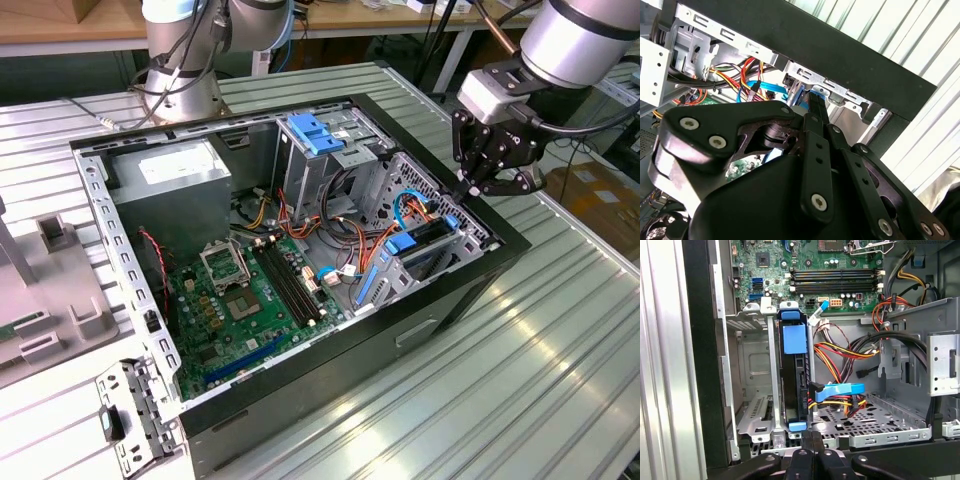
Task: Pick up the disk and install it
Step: 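Insert the second disk wire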
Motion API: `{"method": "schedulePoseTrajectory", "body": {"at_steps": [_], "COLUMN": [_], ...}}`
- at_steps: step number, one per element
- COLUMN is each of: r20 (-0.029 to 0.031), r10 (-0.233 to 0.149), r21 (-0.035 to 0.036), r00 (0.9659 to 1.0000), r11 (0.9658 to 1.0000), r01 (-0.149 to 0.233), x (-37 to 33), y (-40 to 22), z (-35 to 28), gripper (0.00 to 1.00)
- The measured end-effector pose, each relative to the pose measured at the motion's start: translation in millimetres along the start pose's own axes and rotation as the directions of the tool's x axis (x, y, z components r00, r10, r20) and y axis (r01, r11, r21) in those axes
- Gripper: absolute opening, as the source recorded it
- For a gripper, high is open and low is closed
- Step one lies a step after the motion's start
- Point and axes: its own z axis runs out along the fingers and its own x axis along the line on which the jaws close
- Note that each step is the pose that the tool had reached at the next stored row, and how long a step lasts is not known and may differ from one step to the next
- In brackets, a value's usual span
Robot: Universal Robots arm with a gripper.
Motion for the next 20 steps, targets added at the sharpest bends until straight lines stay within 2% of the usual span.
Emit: {"method": "schedulePoseTrajectory", "body": {"at_steps": [7,9,10,11,12,14,20], "r20": [0.0,-0.0001,-0.0001,0.0,0.0,0.0,-0.0001], "r10": [0.0,0.0,0.0,0.0,0.0,0.0,0.0], "r21": [0.0,0.0,0.0,0.0,0.0,0.0,0.0], "r00": [1.0,1.0,1.0,1.0,1.0,1.0,1.0], "r11": [1.0,1.0,1.0,1.0,1.0,1.0,1.0], "r01": [0.0,0.0,0.0,0.0,0.0,0.0,0.0], "x": [0.0,0.0,0.0,0.0,0.0,0.0,0.0], "y": [0.0,0.0,0.0,0.0,0.0,0.0,0.0], "z": [-0.2,-0.2,-0.2,-0.2,-0.2,-0.3,-0.5], "gripper": [0.11,0.24,0.24,0.3,0.3,0.42,0.42]}}
